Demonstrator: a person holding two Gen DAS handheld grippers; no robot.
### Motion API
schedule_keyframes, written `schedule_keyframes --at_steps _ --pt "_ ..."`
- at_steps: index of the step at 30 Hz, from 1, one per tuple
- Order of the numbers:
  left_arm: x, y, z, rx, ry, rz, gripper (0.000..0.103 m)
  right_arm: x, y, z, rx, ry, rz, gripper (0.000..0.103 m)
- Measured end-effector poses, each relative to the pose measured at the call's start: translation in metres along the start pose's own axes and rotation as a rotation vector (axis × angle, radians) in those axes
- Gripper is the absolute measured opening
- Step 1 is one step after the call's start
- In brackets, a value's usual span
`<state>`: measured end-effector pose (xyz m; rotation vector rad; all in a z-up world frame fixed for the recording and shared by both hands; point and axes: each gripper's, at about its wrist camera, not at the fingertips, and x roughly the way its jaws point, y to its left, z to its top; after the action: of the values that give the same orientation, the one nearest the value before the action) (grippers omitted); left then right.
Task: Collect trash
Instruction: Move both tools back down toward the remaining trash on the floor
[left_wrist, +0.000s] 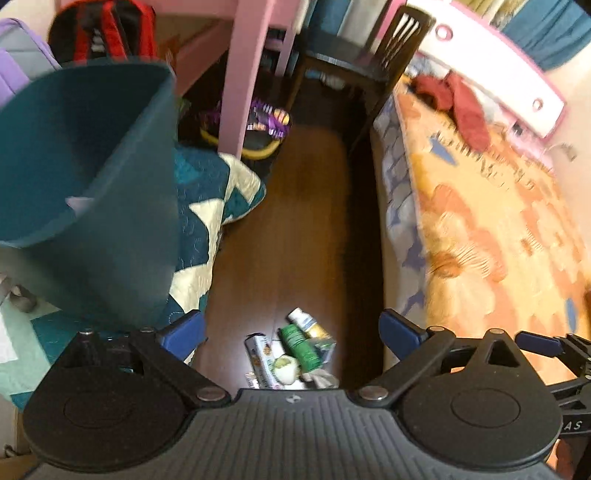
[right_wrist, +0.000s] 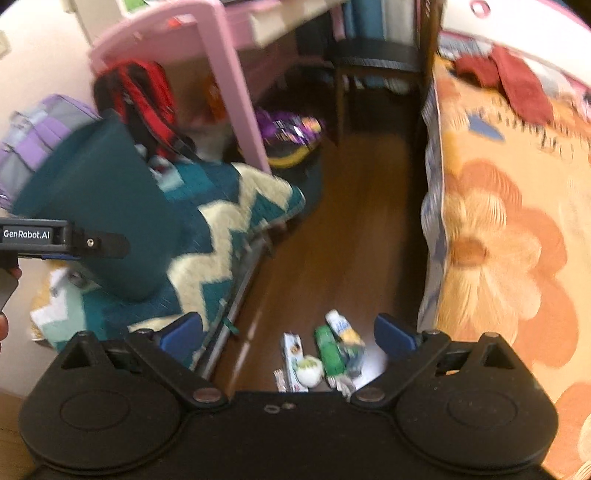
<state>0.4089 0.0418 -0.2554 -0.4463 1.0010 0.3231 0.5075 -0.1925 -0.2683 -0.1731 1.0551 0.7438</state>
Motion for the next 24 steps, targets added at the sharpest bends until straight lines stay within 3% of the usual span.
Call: schedule_keyframes --at_steps 6,14,24 --pt "0.103 -0.002 -0.026 0.031 0.055 0.057 0.101 0.091 -0.029 -0.042 0.055 0.072 -0.020 0.097" --pt "0.242 0.012 -0.081 0.035 0.161 0.059 0.101 0.202 -0.056 -0.109 0.096 0.163 -0.052 0.093" --pt "0.369 -0.003 -0.150 0.278 0.235 -0.008 0.101 0.325 -0.100 -0.178 0.176 0.242 -0.123 0.086"
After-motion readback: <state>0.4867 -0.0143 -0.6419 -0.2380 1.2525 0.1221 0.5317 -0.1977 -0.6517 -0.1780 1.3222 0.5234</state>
